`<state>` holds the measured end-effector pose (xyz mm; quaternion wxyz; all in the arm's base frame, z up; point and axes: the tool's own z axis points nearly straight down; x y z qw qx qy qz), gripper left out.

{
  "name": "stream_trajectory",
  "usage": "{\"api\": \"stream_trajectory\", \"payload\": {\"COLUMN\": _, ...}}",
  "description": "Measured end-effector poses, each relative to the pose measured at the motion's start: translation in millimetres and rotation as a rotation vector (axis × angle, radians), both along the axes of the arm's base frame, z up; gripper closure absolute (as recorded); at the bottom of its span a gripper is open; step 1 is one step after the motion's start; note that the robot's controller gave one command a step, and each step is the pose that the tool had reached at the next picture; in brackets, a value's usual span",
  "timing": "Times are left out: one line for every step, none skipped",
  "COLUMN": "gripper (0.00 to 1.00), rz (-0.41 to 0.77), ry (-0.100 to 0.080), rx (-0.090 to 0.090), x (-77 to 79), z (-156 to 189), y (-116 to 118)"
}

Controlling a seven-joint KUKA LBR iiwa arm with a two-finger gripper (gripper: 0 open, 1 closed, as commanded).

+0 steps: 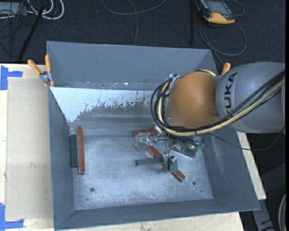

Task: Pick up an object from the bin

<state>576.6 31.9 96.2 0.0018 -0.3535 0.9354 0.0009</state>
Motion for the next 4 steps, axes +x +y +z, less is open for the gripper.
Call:
{"api": "stream_trajectory", "payload": {"gripper": 0.0, "rz": 0.034, "ry": 0.005, "rx": -0.001, "x": 0.4, "z": -24, "y": 15}}
{"api": "stream_trajectory", "payload": {"gripper": 0.0, "rz": 0.032, "ry": 0.004, "rx": -0.001, "x": 0.8, "z": -23, "y": 14}}
{"api": "stream_trajectory", "payload": {"gripper": 0.0, "rz": 0.03, "ry": 0.004, "rx": -0.001, "x": 0.8, "z": -23, "y": 14}}
{"api": "stream_trajectory", "payload": {"gripper": 0.0, "rz": 0.024, "ry": -0.002, "rx": -0.005, "x": 46.5, "z": -27, "y": -48}}
